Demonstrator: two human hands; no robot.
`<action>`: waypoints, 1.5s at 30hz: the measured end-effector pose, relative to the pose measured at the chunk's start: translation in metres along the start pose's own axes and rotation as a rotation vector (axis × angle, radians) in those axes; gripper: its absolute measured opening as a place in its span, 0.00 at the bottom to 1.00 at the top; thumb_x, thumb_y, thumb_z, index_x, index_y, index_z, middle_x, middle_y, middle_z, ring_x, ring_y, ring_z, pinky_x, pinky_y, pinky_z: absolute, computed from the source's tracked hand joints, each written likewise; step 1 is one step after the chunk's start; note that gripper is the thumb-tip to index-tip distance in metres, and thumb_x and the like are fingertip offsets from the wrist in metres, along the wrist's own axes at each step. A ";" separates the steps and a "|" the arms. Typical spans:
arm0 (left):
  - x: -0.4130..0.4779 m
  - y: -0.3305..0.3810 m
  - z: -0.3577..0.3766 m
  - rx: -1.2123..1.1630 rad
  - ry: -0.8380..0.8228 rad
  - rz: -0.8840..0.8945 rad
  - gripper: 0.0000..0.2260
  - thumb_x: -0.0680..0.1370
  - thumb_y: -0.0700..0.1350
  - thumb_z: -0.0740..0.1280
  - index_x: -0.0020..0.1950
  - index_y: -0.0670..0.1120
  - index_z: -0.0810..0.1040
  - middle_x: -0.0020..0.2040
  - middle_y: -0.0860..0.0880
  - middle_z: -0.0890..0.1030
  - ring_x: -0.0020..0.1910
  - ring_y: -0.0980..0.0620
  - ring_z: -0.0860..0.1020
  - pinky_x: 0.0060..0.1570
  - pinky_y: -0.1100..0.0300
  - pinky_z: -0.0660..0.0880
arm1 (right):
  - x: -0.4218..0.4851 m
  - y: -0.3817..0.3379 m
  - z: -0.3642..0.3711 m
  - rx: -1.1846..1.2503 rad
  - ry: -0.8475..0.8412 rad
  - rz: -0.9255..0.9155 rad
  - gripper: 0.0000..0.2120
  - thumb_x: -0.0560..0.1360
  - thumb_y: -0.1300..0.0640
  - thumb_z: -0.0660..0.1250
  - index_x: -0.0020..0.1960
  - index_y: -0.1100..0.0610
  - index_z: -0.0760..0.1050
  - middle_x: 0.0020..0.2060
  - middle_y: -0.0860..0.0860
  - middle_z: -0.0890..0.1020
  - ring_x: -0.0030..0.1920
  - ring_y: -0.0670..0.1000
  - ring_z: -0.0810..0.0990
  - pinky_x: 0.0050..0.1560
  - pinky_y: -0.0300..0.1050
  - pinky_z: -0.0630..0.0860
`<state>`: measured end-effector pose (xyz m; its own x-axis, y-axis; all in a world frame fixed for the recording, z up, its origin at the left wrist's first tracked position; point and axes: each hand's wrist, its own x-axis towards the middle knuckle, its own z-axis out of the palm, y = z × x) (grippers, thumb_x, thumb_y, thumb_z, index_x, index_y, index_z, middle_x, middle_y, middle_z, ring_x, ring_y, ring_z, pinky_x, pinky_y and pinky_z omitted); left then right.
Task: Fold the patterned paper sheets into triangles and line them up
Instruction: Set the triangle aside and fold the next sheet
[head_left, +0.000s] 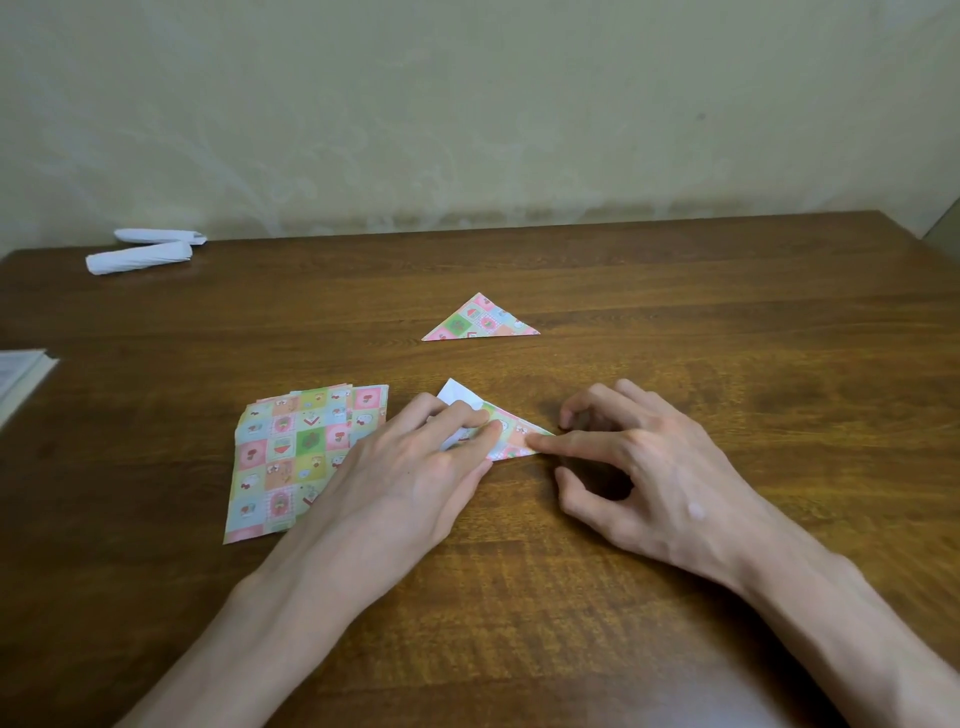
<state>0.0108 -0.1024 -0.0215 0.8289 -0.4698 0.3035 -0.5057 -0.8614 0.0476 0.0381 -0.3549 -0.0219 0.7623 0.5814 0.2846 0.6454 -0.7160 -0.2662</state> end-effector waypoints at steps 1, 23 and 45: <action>0.000 0.000 0.000 -0.002 -0.001 0.000 0.15 0.81 0.50 0.63 0.64 0.49 0.83 0.62 0.54 0.80 0.57 0.49 0.78 0.35 0.52 0.81 | 0.000 -0.001 0.000 -0.002 0.006 -0.003 0.18 0.78 0.42 0.64 0.64 0.42 0.83 0.55 0.42 0.76 0.51 0.47 0.73 0.49 0.50 0.77; -0.008 0.001 -0.014 0.018 -0.139 0.005 0.22 0.85 0.55 0.52 0.74 0.51 0.75 0.69 0.56 0.73 0.66 0.53 0.70 0.57 0.54 0.77 | 0.000 -0.017 0.008 0.015 -0.022 -0.068 0.20 0.78 0.44 0.66 0.69 0.41 0.79 0.59 0.40 0.77 0.59 0.45 0.74 0.53 0.44 0.71; -0.019 -0.003 -0.032 -0.077 -0.448 -0.118 0.25 0.82 0.62 0.41 0.79 0.71 0.38 0.73 0.75 0.27 0.77 0.60 0.27 0.80 0.52 0.47 | 0.000 -0.027 0.007 -0.044 -0.021 -0.053 0.19 0.76 0.45 0.65 0.66 0.41 0.81 0.55 0.43 0.77 0.58 0.47 0.75 0.61 0.45 0.66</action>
<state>-0.0112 -0.0852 0.0026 0.8950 -0.4207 -0.1483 -0.4036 -0.9053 0.1325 0.0212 -0.3331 -0.0210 0.7285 0.6262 0.2777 0.6822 -0.7001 -0.2109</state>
